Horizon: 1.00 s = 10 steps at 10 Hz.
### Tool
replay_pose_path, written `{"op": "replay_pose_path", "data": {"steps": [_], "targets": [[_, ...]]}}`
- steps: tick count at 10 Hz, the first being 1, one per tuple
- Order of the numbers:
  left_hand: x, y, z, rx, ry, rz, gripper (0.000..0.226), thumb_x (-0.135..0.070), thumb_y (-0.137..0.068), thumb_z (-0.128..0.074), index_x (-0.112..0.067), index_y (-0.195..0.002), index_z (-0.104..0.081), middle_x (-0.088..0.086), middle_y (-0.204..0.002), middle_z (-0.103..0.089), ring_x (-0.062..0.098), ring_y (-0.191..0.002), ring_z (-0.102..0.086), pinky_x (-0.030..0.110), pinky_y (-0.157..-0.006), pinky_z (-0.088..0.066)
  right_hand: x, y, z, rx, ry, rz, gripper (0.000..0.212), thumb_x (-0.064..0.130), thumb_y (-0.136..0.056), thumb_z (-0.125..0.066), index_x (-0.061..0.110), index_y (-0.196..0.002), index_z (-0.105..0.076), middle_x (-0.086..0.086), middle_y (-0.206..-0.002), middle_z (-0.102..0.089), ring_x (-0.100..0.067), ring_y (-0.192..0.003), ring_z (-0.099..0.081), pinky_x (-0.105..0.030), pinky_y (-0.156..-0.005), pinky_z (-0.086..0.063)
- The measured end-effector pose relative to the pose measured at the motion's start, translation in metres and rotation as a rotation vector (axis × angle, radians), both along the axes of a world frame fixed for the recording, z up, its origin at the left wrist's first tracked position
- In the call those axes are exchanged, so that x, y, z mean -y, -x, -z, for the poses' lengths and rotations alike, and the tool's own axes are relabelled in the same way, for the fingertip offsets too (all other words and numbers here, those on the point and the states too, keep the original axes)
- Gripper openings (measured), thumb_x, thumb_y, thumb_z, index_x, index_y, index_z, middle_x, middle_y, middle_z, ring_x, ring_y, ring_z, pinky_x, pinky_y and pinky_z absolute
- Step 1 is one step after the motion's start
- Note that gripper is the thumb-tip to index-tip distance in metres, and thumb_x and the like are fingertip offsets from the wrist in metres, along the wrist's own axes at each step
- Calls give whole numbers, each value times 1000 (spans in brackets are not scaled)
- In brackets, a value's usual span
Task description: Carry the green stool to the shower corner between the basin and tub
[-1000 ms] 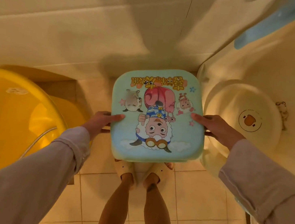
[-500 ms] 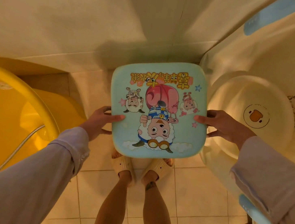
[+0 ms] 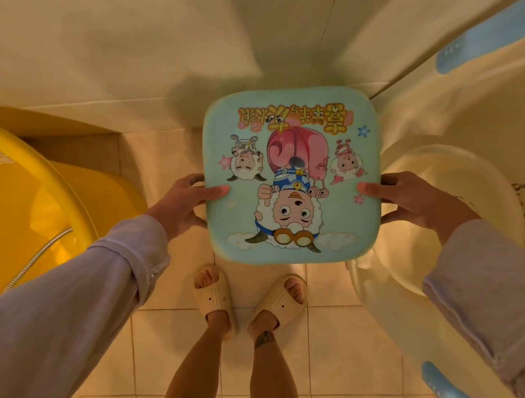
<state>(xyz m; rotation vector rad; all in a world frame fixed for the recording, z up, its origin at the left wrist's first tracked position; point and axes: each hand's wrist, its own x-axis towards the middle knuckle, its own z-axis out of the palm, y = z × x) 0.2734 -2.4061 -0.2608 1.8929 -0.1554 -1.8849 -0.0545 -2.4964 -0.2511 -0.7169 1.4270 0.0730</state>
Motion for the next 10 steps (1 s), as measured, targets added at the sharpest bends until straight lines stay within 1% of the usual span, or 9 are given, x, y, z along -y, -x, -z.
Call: {"op": "replay_pose_path", "data": {"steps": [2, 3, 4, 5, 6, 7, 8, 9, 10], "targets": [[-2, 3, 2, 9, 21, -6, 23, -12, -75, -69, -24, -91, -59, -4, -95, -68, 12, -91, -63, 37, -55, -55, -6, 0, 0, -9, 1, 32, 45, 22, -81, -63, 7, -122, -55, 0, -99, -66, -20, -99, -59, -34, -66, -52], [-3, 2, 3, 35, 28, 45, 22, -16, -76, -69, -27, -93, -60, -5, -97, -67, 11, -94, -61, 38, -62, -54, -9, 0, 3, -23, 17, 50, 49, 24, -81, -63, 7, -125, -53, -7, -114, -65, -22, -104, -58, -38, -72, -53], [-3, 3, 1, 64, 30, 114, 34, -23, -79, -65, -25, -111, -56, -2, -109, -63, 14, -99, -58, 40, -71, -52, -12, -1, 2, -58, 28, 4, 55, 34, -80, -62, 11, -129, -51, -7, -123, -62, -23, -113, -57, -44, -85, -50], [-3, 6, -6, 92, 18, 165, 42, -29, -81, -62, -24, -121, -51, -1, -119, -58, 18, -107, -54, 44, -82, -49, -11, -6, -4, -204, 75, -112, 63, 46, -81, -58, 14, -133, -47, -5, -126, -60, -23, -117, -54, -40, -88, -45], [-7, 14, -15, 164, 31, 148, 49, -31, -84, -60, -18, -130, -48, 0, -118, -58, 21, -109, -53, 39, -86, -47, -23, -11, -10, -289, 209, -123, 61, 45, -85, -53, 11, -134, -46, -12, -127, -57, -28, -110, -54, -33, -80, -42], [-18, 25, -24, 247, 44, 95, 49, -26, -85, -58, -10, -130, -47, 1, -110, -55, 18, -93, -54, 26, -67, -42, -62, -12, -18, -284, 292, 68, 43, 30, -90, -51, 8, -127, -53, -12, -125, -59, -34, -106, -57, -38, -77, -47], [-41, 28, -31, 338, 18, 110, 41, -16, -89, -53, -2, -127, -51, 13, -119, -57, 24, -102, -54, 37, -85, -43, -113, -8, -30, -328, 279, 414, 25, 12, -89, -53, -3, -106, -64, -11, -90, -68, -22, -91, -66, -36, -75, -49], [-65, 25, -34, 443, -11, 159, 32, -9, -87, -50, 0, -116, -60, 21, -122, -62, 35, -116, -55, 41, -98, -41, -156, -1, -46, -442, 272, 566, 29, 16, -90, -52, 9, -61, -59, 0, -44, -54, 3, -36, -51, -26, -59, -40], [-87, 19, -40, 507, -30, 189, 29, -2, -84, -48, 4, -108, -63, 23, -108, -67, 33, -98, -61, 33, -84, -43, -186, 11, -85, -455, 330, 444, 32, 3, -91, -39, 11, -64, -56, -2, -44, -44, -3, -31, -42, -24, -48, -34]]}}
